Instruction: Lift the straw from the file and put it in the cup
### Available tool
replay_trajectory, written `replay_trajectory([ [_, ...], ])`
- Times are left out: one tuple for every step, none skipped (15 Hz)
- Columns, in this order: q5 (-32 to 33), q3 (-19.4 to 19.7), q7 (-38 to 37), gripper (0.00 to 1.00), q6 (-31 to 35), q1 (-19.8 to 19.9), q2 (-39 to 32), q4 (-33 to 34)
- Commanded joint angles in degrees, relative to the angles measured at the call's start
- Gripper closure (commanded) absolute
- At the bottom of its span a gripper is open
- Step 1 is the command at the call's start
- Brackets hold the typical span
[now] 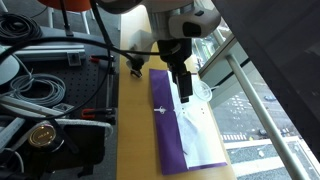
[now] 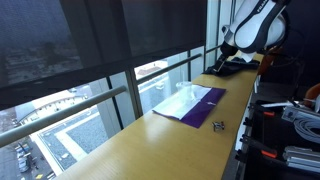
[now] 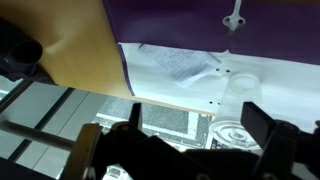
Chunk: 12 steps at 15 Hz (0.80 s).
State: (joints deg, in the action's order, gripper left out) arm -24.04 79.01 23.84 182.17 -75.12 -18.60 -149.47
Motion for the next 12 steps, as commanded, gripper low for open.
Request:
replay_trajectory([
  [5.25,5.05,8.43,0.00,-8.16,0.98,9.07,-0.15],
  [6.22,6.11,9.60,0.00,-12.18,1.25,9.23,0.83],
  [7.05,7.05,10.63,0.00,-16.62,1.42,9.31,2.01],
  [7.92,7.72,11.49,0.00,-21.24,1.66,9.42,3.34],
  [8.55,8.09,12.25,0.00,-25.90,1.91,9.54,4.81],
  [9.22,8.13,12.77,0.00,-31.02,2.28,9.44,6.54],
  [9.92,7.89,12.91,0.00,-35.66,2.71,9.43,8.00],
  [10.58,7.11,12.71,0.00,-40.35,3.34,9.35,9.60],
  [10.52,6.75,12.46,0.00,-45.02,3.48,8.47,11.62],
  [10.28,6.36,11.55,0.00,-48.14,3.38,7.50,13.31],
  [9.93,6.01,10.80,0.00,-50.15,3.38,6.88,14.61],
  [9.25,6.08,9.40,0.00,-50.19,2.83,5.82,15.56],
])
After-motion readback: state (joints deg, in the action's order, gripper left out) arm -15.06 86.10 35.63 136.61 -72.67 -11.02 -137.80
